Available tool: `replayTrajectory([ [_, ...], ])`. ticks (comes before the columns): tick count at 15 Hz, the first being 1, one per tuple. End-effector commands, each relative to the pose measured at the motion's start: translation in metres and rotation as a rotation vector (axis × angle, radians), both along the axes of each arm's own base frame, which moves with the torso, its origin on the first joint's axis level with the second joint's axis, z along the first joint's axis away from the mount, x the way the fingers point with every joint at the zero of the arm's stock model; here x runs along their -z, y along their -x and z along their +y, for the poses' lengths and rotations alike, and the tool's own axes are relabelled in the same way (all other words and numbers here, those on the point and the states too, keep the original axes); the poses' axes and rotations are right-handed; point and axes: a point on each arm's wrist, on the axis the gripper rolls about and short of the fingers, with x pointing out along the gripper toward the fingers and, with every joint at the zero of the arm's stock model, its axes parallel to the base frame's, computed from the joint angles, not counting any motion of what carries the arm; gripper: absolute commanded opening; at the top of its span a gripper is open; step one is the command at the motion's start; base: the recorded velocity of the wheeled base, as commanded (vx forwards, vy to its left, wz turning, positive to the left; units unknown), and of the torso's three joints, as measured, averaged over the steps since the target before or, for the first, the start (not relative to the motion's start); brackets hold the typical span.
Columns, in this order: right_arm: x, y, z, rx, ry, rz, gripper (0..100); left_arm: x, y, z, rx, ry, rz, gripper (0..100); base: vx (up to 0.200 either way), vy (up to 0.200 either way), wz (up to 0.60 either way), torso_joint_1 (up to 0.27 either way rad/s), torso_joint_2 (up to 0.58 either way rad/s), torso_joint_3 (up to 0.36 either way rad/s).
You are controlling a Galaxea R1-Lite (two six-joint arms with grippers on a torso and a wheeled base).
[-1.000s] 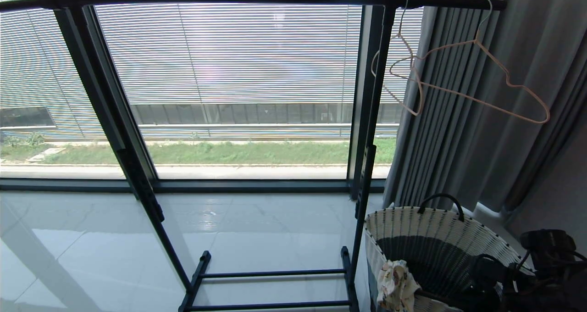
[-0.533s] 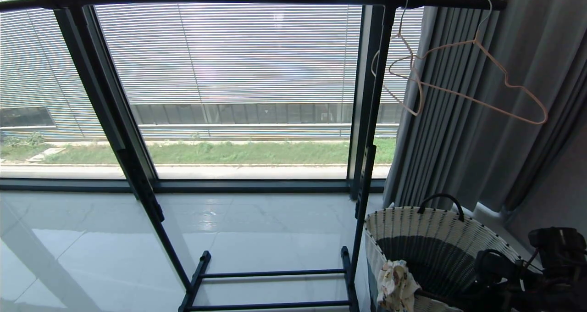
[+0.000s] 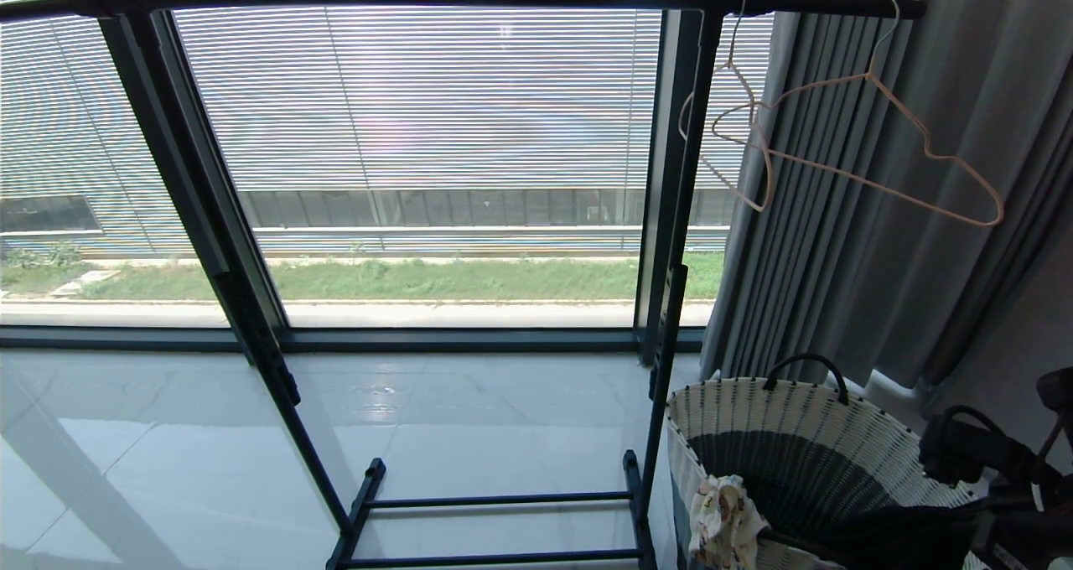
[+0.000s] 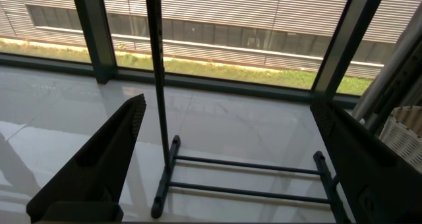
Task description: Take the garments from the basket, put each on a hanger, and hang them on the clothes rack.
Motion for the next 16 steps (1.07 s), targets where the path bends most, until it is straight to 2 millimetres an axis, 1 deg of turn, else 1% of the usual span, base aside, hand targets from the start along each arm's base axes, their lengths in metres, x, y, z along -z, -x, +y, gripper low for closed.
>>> replayTrajectory([
  [1, -0.083, 0.030, 0.007, 0.010, -0.056, -0.227, 0, 0.000, 0.000, 0.000, 0.000, 0.001, 0.001, 100, 0.000, 0.000, 0.00, 0.000, 0.00, 0.000],
  [3, -0.118, 0.056, 0.009, 0.007, -0.075, -0.327, 0, 0.000, 0.000, 0.000, 0.000, -0.001, 0.000, 100, 0.000, 0.000, 0.00, 0.000, 0.00, 0.000],
  [5, -0.131, 0.065, 0.011, -0.010, -0.086, -0.374, 0, 0.000, 0.000, 0.000, 0.000, -0.004, 0.000, 100, 0.000, 0.000, 0.00, 0.000, 0.00, 0.000],
  [6, -0.136, 0.066, 0.013, -0.029, -0.093, -0.393, 0, 0.000, 0.000, 0.000, -0.002, -0.004, 0.002, 100, 0.000, 0.000, 0.00, 0.000, 0.00, 0.000],
  [7, -0.138, 0.066, 0.015, -0.040, -0.096, -0.403, 0, 0.000, 0.000, 0.000, 0.000, -0.004, 0.000, 100, 0.000, 0.000, 0.00, 0.000, 0.00, 0.000],
  [10, -0.145, 0.066, 0.018, -0.068, -0.108, -0.425, 0, 0.000, 0.000, 0.000, 0.000, -0.004, 0.000, 100, -0.200, 0.000, 0.00, 0.002, 0.00, -0.002],
  [16, -0.145, 0.066, 0.019, -0.068, -0.119, -0.427, 0, 0.000, 0.000, 0.000, 0.000, -0.004, 0.002, 100, -0.200, 0.000, 0.00, 0.001, 0.00, 0.005],
])
